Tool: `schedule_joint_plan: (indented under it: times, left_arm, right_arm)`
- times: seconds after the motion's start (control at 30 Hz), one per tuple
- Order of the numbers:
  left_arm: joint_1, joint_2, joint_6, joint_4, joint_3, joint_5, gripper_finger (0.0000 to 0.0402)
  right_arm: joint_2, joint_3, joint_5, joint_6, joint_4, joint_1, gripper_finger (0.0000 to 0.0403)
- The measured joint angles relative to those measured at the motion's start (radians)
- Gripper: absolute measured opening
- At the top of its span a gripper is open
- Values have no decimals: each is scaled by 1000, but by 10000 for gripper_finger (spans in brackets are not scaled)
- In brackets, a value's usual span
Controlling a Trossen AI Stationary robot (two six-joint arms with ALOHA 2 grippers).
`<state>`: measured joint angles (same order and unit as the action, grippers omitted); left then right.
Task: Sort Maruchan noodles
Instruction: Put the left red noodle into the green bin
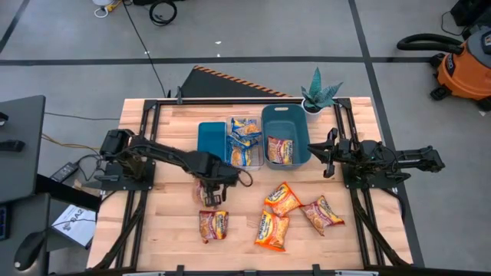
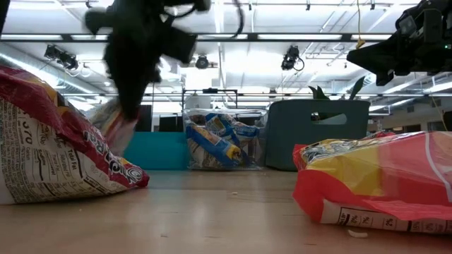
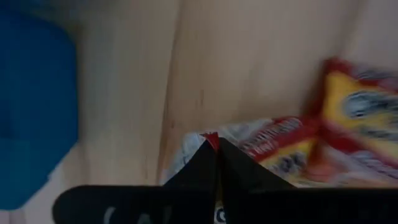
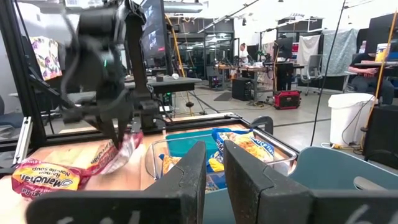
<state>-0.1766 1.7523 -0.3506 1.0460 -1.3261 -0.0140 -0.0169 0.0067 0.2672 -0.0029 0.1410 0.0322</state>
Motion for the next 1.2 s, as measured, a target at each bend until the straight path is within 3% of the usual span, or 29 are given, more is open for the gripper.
schedule_joint_plan:
  times: [0.23, 0.37, 0.5, 0.83, 0.97, 1.1, 1.2]
  left_arm:
    - [24, 0, 106, 136, -263, 119, 10]
    - [56, -2, 159, 181, -439, 94, 9]
    - [95, -3, 285, 69, -554, 24, 9]
    - [282, 51, 502, -479, -520, -1, 9]
    - [347, 142, 520, -653, -506, 65, 9]
    - [387, 246, 537, -739, -506, 187, 9]
    - [402, 307, 541, -697, -519, 230, 9]
  right_arm:
    - [0, 0, 0, 0, 0, 0, 61]
    - [0, 0, 0, 0, 0, 0, 61]
    - [0, 0, 0, 0, 0, 0, 61]
    - [0, 0, 0, 0, 0, 0, 61]
    - [0, 0, 0, 0, 1, 0, 61]
    - [0, 0, 0, 0, 1, 0, 61]
    - [0, 0, 0, 0, 0, 0, 61]
